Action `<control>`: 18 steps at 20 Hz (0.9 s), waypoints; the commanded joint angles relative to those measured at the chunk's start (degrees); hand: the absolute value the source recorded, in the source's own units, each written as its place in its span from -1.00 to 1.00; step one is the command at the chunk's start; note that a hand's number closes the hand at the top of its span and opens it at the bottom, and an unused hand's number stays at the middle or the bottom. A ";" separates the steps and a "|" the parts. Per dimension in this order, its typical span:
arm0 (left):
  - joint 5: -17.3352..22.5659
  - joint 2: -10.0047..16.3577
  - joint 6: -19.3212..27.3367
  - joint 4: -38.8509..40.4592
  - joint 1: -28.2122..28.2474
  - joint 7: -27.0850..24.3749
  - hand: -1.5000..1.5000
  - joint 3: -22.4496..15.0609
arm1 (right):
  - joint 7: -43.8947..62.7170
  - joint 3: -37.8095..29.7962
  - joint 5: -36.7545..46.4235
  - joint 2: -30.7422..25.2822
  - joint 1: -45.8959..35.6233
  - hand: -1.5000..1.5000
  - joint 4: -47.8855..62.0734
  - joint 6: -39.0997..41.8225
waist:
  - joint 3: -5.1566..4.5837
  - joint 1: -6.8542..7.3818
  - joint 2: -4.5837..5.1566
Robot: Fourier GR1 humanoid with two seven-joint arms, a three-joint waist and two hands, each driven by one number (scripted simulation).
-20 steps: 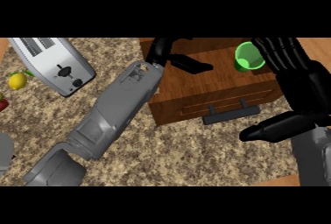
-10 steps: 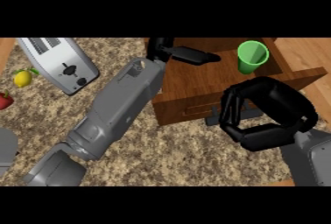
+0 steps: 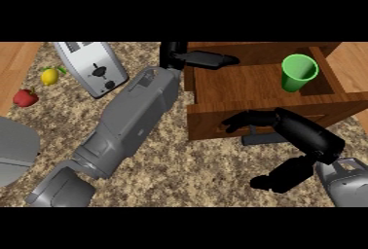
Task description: Pick up the cup, place it into the drawer and close the drawer
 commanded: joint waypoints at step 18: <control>2.15 7.21 -9.89 -12.80 14.46 -0.89 -1.00 2.17 | -27.13 2.02 27.30 6.23 -18.65 1.00 59.49 -20.92 | 0.17 10.15 -0.05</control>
